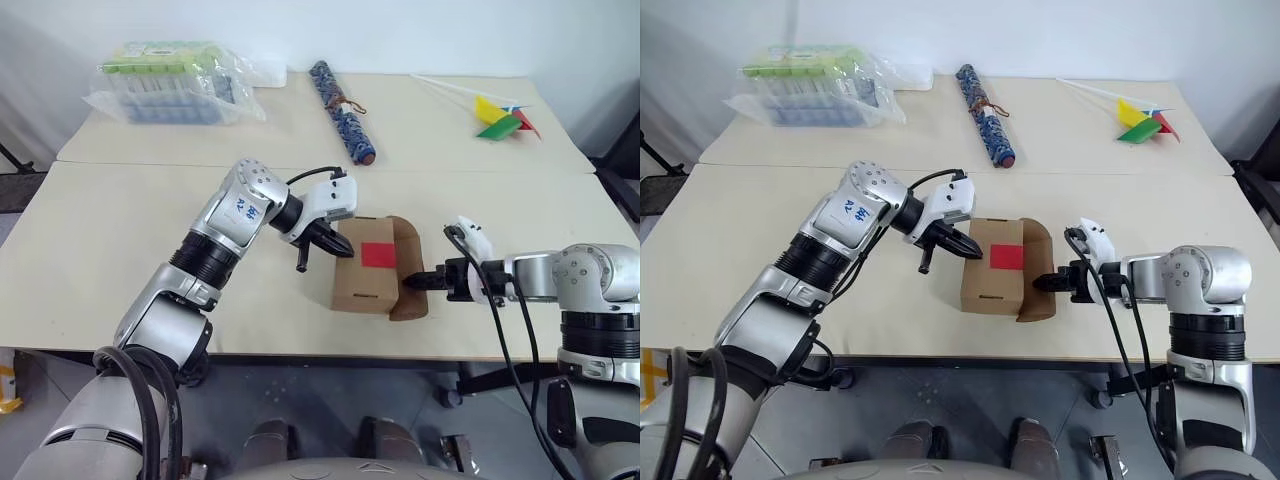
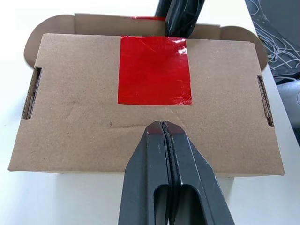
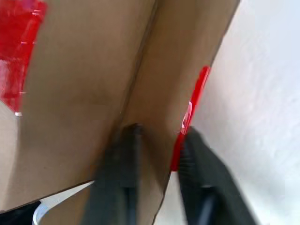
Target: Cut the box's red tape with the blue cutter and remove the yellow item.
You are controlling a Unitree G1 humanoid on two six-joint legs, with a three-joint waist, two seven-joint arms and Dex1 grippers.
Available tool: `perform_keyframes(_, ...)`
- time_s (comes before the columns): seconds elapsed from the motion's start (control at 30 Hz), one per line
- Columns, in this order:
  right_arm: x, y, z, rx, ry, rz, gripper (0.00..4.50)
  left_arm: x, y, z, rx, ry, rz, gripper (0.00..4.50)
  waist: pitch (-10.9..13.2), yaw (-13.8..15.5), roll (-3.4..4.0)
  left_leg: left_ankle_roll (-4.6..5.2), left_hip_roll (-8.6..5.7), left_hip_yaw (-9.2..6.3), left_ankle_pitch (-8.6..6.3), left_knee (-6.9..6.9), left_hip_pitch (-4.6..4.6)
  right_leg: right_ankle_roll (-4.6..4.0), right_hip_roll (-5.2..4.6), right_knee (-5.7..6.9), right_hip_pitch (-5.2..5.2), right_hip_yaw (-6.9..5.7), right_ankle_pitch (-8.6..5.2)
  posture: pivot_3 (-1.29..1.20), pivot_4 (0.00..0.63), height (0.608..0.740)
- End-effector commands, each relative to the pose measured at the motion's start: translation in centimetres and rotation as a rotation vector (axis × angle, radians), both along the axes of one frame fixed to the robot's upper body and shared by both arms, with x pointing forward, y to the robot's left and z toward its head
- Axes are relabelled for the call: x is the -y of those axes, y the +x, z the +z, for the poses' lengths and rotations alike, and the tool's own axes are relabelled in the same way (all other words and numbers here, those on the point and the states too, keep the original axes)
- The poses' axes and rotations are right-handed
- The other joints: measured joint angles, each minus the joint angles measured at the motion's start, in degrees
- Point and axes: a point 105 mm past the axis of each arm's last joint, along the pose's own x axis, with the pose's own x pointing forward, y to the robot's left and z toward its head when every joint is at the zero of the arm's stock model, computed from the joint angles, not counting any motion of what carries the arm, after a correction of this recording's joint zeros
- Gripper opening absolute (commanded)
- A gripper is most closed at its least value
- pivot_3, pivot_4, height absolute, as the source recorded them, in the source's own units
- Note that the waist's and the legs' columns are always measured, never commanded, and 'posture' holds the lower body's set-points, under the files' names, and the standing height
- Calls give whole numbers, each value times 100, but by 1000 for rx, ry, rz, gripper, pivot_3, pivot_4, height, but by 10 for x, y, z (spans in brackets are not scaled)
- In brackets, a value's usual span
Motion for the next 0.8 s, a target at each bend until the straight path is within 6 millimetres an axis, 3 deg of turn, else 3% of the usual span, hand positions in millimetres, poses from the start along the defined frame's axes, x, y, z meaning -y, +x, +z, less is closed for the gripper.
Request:
perform_keyframes(0.03, 11, 6, 8, 25, -54, -49, 53, -7, 2, -23, -38, 87, 32, 0, 0, 3, 0, 0, 0, -4, 0, 1, 1, 0, 0, 0, 1, 1, 0, 0, 150, 740)
perform_keyframes(0.5, 3, 13, 38, 120, -174, -25, 53, -5, 1, -28, -47, 85, 27, 0, 0, 0, 0, 0, 1, -8, 0, 0, 0, 0, 0, -1, -4, 5, 0, 0, 150, 740)
perform_keyframes(0.8, -8, 14, 78, 218, -256, 6, 53, -4, 0, -33, -55, 69, 39, 0, 1, 12, 0, 1, 6, -13, 0, -1, -3, 0, -7, -2, -5, 3, 0, 0, 150, 740)
